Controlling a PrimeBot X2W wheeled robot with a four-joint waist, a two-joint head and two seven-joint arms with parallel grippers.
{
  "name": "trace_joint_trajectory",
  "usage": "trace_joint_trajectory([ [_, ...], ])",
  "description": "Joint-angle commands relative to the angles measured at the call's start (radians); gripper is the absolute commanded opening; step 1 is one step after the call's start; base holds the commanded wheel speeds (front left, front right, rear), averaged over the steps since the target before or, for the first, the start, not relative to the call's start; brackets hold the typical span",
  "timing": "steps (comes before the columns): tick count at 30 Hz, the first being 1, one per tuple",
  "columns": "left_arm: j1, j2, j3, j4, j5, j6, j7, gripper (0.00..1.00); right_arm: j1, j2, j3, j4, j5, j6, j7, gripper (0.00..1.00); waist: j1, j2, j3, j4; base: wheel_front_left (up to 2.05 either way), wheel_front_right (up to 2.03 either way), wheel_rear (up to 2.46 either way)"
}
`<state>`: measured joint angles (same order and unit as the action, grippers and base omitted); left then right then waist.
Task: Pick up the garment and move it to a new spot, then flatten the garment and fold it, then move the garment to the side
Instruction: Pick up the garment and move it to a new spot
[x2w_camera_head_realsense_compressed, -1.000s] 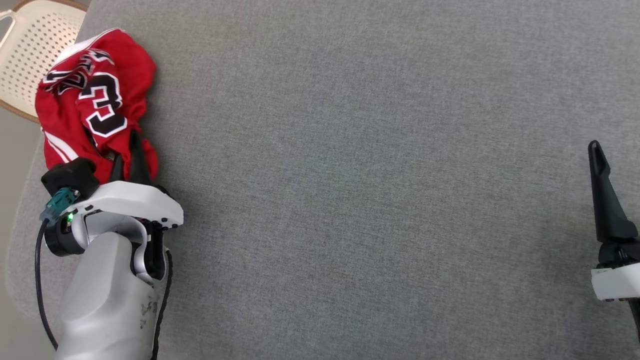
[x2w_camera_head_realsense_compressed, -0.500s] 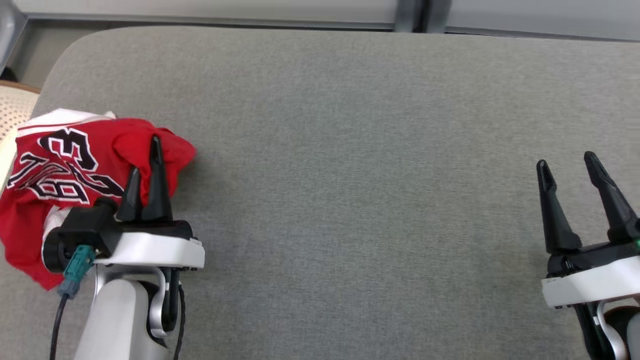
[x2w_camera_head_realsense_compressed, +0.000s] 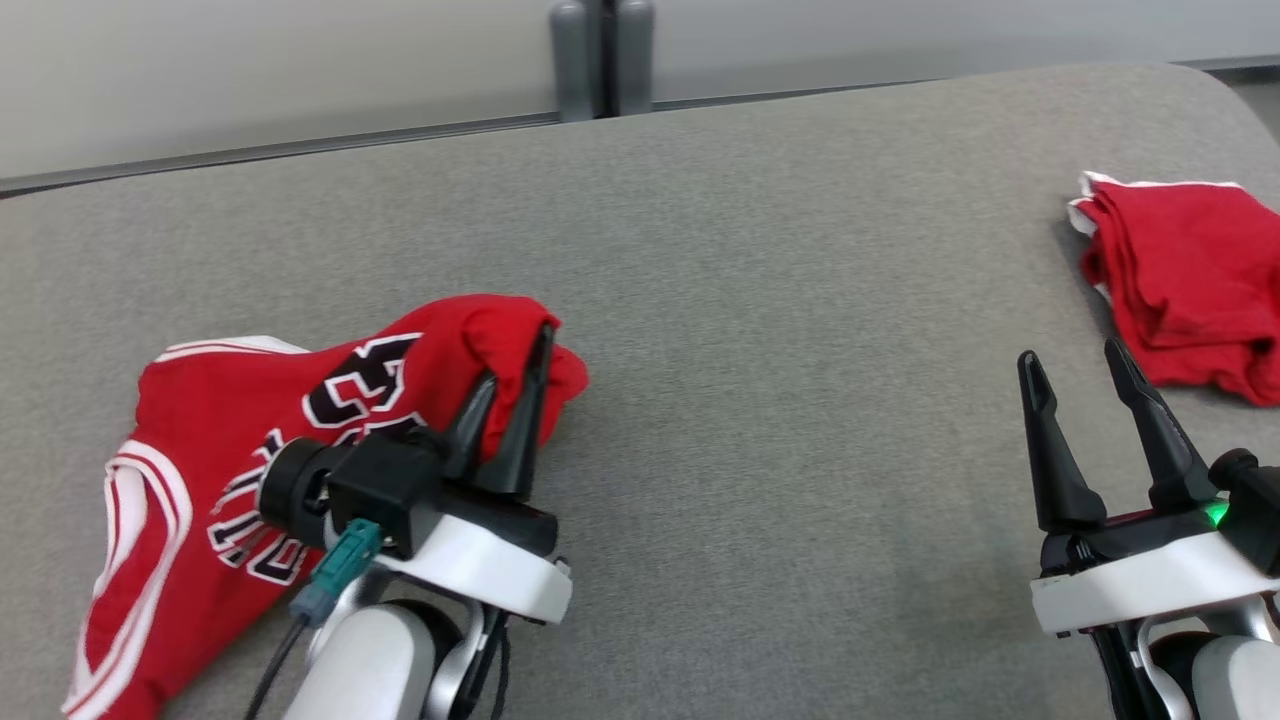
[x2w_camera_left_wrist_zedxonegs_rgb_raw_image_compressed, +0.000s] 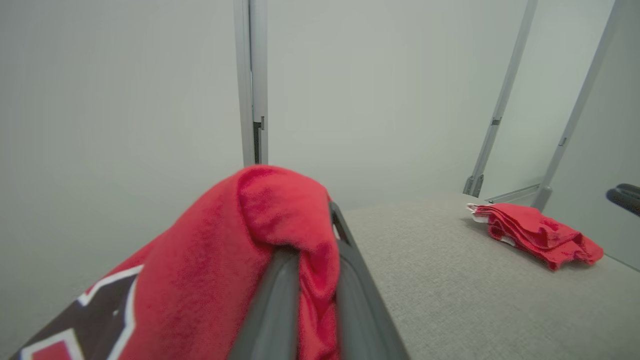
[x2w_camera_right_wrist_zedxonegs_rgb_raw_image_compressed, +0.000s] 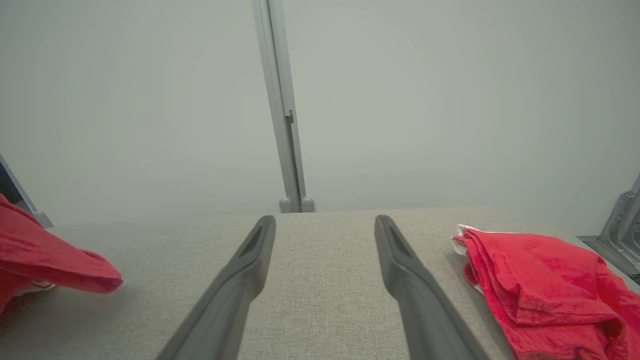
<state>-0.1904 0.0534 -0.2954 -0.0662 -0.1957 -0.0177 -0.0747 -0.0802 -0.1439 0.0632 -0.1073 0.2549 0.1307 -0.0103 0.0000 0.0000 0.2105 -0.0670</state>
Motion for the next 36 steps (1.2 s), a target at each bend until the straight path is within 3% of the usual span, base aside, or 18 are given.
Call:
trace_joint_trajectory([
  [1,-0.036,0.001,-0.028,0.005,-0.005,-0.011,0.004,0.00,-0.006,0.002,0.001,0.007,0.008,0.000,-0.012,1.00,0.0000,0.0000,0.001,-0.085,0.00,0.00,0.00],
  [7,-0.143,0.000,-0.188,0.073,-0.022,-0.036,0.019,0.00,-0.025,0.016,0.012,0.032,0.025,0.000,-0.032,1.00,0.0000,0.0000,0.050,-0.196,0.00,0.00,0.00],
  [13,-0.235,0.000,-0.310,0.209,-0.051,-0.043,0.035,0.00,-0.036,0.034,0.012,0.067,0.049,0.000,-0.068,1.00,0.0000,0.0000,0.110,-0.240,0.00,0.00,0.00],
  [14,-0.246,-0.001,-0.323,0.230,-0.054,-0.042,0.033,0.05,-0.039,0.035,0.013,0.074,0.052,0.000,-0.074,1.00,0.0000,0.0000,0.117,-0.240,0.00,0.00,0.00],
  [15,-0.255,-0.001,-0.331,0.249,-0.058,-0.037,0.029,0.85,-0.041,0.037,0.015,0.079,0.057,0.000,-0.077,1.00,0.0000,0.0000,0.122,-0.240,0.00,0.00,0.00],
  [16,-0.262,0.000,-0.341,0.263,-0.063,-0.036,0.025,1.00,-0.044,0.038,0.016,0.084,0.059,0.000,-0.083,1.00,0.0000,0.0000,0.127,-0.239,0.00,0.00,0.00],
  [24,-0.254,0.005,-0.356,0.269,-0.071,-0.012,-0.058,1.00,-0.057,0.022,0.015,0.104,0.056,0.000,-0.099,1.00,0.0000,0.0000,0.106,-0.176,0.00,0.00,0.00],
  [36,-0.161,0.094,-0.178,0.154,-0.123,0.112,-0.144,1.00,-0.020,-0.016,-0.012,0.063,0.029,0.000,-0.040,1.00,0.0000,0.0000,0.023,-0.003,0.00,0.00,0.00],
])
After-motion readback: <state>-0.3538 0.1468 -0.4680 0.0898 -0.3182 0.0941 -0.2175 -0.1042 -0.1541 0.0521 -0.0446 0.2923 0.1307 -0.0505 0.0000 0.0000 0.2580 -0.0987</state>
